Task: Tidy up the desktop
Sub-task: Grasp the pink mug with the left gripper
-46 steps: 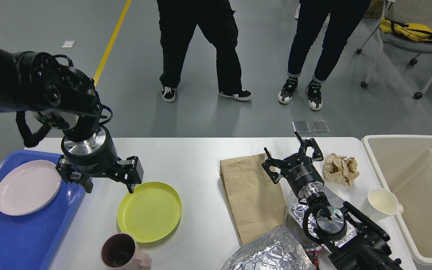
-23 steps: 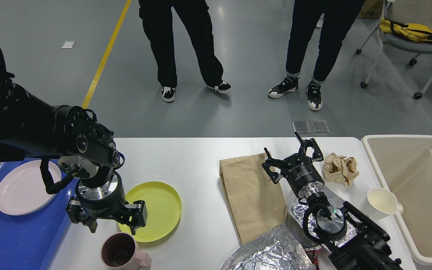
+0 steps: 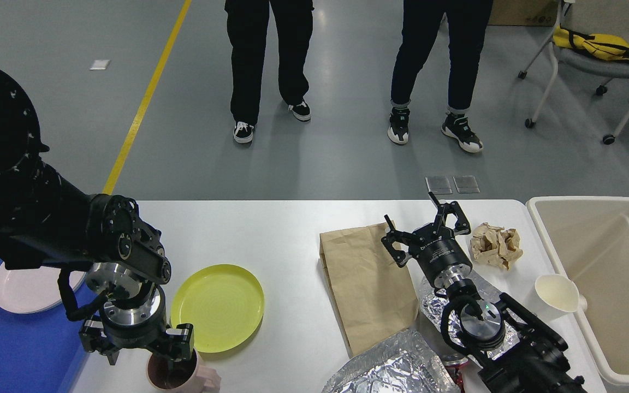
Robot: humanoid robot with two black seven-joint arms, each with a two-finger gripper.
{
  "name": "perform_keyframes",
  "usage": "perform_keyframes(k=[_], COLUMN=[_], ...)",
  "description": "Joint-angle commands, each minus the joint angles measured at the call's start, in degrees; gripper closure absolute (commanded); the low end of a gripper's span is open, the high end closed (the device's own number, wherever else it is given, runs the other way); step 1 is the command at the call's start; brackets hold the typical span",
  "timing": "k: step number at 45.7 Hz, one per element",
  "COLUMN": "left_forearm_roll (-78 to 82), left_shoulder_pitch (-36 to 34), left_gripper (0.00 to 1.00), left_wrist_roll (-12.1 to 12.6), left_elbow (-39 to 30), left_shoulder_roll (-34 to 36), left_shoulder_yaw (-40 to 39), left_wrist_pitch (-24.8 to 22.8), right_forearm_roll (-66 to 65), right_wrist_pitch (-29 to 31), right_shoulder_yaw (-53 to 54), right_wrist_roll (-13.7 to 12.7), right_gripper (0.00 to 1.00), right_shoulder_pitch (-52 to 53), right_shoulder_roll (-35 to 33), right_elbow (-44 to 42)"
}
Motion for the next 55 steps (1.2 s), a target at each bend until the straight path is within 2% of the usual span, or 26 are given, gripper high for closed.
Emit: perform_keyframes(k=[1,8,16,35,47,55], left_forearm_roll=[0.17,0.26,0.26,0.17,0.08,0.08], left_shoulder_pitch=[1.97,3.29,5.84,8.65,12.16,13.49], left_gripper=[0.1,0.1,0.1,0.1,0.1,0.1], left_wrist_roll=[0.36,1.59,1.51,1.51,1.51,1.42], left_elbow=[-0.02,-0.02,0.07,0.51,1.3,1.48], left_shoulder_roll=[-0.22,-0.49,-0.66,-1.28,-1.28,-1.19], left_shoulder_yaw=[0.17,0.78,1.14,1.31,2.37,2.46], left_wrist_pitch=[3.27,5.3,8.99,13.38,20.15,20.68], right_forearm_roll=[0.02,0.02,0.02,0.02,0.02,0.02], right_wrist_pitch=[0.0,0.0,0.0,0.0,0.0,0.0], right_shoulder_yaw=[0.0,0.0,0.0,0.0,0.0,0.0], right_wrist_roll=[0.0,0.0,0.0,0.0,0.0,0.0], right_gripper=[0.0,0.0,0.0,0.0,0.0,0.0], right_shoulder_pitch=[0.0,0.0,0.0,0.0,0.0,0.0], right_shoulder_roll=[-0.01,-0.01,-0.01,-0.01,-0.01,-0.01], right_elbow=[0.0,0.0,0.0,0.0,0.0,0.0])
